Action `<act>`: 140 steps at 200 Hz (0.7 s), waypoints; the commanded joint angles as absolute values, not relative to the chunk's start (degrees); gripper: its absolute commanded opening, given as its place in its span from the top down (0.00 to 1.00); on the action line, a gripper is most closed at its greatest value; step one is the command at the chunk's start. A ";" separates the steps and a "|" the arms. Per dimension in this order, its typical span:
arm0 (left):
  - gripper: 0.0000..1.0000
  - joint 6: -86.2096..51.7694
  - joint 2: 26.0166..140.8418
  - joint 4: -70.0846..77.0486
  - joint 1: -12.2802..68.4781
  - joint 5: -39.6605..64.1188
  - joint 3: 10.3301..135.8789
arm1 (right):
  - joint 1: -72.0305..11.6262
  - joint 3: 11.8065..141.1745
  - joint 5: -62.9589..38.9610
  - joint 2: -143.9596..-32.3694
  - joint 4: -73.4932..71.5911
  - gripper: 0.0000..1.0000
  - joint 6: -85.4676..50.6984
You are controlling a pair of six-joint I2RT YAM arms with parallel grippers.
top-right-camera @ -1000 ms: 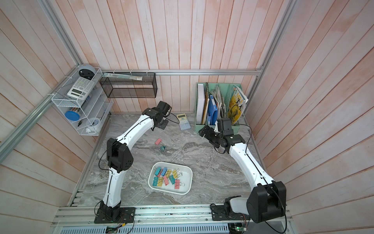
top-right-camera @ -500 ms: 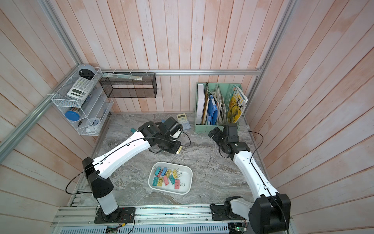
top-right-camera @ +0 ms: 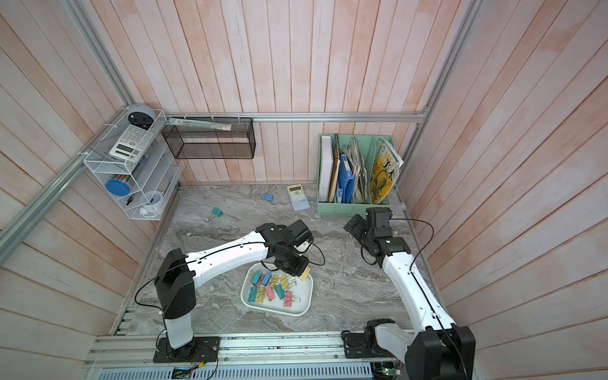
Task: Put the binder clips in the storage box
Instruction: Place the binder clip in the storage box.
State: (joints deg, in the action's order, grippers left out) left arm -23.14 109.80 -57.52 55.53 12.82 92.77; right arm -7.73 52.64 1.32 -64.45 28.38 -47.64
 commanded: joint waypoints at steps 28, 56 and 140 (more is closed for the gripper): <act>1.00 -19.71 114.57 -61.68 55.88 10.72 93.99 | -7.47 53.56 2.94 -62.32 30.21 0.02 -45.70; 1.00 -18.81 114.57 -64.66 55.89 8.40 93.41 | -7.50 52.82 2.59 -62.07 30.61 0.02 -45.79; 0.91 -25.03 115.59 -65.48 56.05 -2.03 91.26 | -7.55 52.67 2.81 -61.83 30.05 0.02 -44.82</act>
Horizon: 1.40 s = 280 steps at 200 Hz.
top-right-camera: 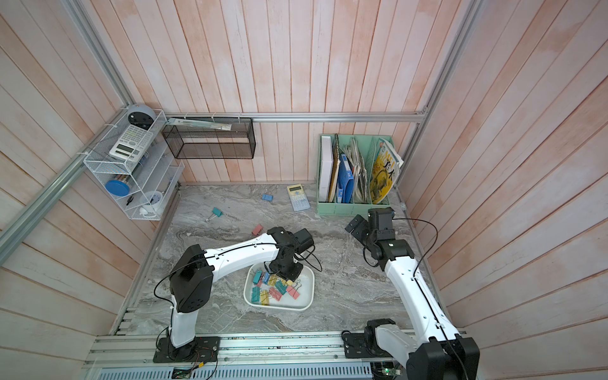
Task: Put the binder clips in the storage box
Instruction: Place the binder clip in the storage box, then adjust the binder clip at the center of the board.
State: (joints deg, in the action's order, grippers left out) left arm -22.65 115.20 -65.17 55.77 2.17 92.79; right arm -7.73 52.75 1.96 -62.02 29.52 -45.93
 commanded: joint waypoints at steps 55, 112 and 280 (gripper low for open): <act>0.75 -24.51 112.07 -65.84 55.82 -3.62 96.60 | -7.50 52.65 2.68 -62.02 29.39 0.02 -44.60; 0.75 -24.30 109.18 -58.47 39.17 -12.61 109.33 | -7.48 53.20 3.80 -61.79 28.99 0.02 -43.93; 0.51 -49.20 147.23 -26.49 15.46 0.97 132.05 | -7.15 57.69 2.79 -67.34 29.78 0.02 -43.68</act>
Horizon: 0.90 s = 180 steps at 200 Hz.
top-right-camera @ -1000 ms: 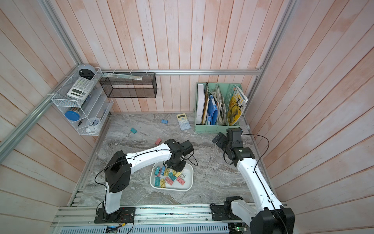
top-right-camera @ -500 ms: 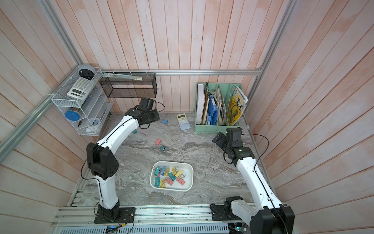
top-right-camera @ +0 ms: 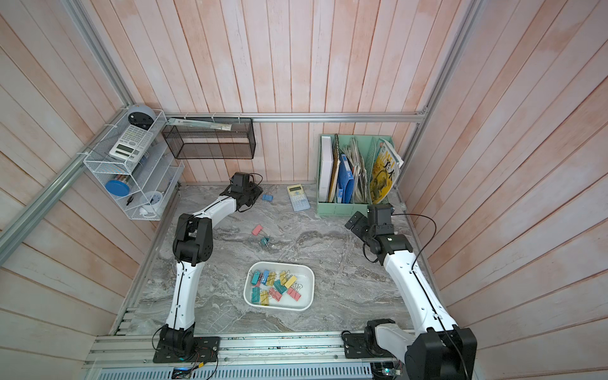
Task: Put the binder clips in the storage box
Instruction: Adjust the binder clip at the center of the board.
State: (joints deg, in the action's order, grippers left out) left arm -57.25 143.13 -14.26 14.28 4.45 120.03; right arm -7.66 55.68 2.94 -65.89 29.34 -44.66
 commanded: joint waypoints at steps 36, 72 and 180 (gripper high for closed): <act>0.30 -35.46 152.76 -34.51 15.99 -4.07 141.43 | -6.91 58.22 1.76 -67.90 30.70 0.02 -43.24; 0.07 -27.67 156.52 -36.89 17.08 -2.75 145.79 | -6.77 57.39 1.42 -67.85 30.32 0.02 -43.68; 0.20 -28.06 159.53 -53.72 17.35 -8.21 148.54 | -6.38 57.44 -0.31 -68.34 31.04 0.02 -44.05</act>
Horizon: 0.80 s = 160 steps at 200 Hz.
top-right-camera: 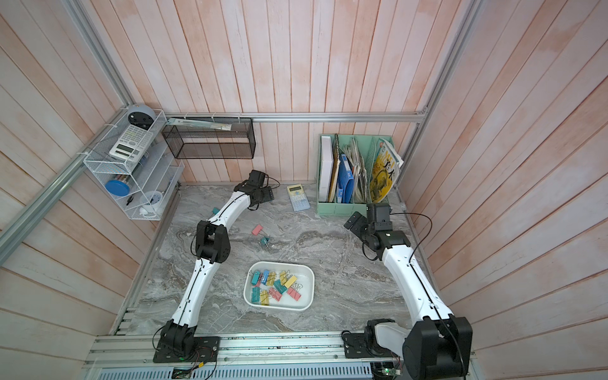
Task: Put the binder clips in the storage box
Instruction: Adjust the binder clip at the center of the board.
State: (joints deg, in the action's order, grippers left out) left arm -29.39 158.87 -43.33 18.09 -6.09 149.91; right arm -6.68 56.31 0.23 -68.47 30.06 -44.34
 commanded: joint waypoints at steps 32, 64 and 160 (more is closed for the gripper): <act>0.26 -24.67 155.10 -56.91 17.33 -10.99 143.02 | -6.34 56.58 -0.35 -67.62 30.61 0.02 -44.49; 0.32 -21.62 149.24 -58.64 16.96 -12.12 136.22 | -6.38 55.92 -1.12 -67.34 29.86 0.02 -44.89; 0.32 -8.93 136.80 -48.68 18.05 -18.85 129.45 | -6.33 54.40 -2.19 -66.70 28.43 0.02 -46.05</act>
State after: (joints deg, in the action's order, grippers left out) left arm -15.00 136.07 -51.53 15.90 -12.71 123.68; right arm -6.59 55.00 -1.45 -67.46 29.32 -45.41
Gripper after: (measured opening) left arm 0.663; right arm 0.978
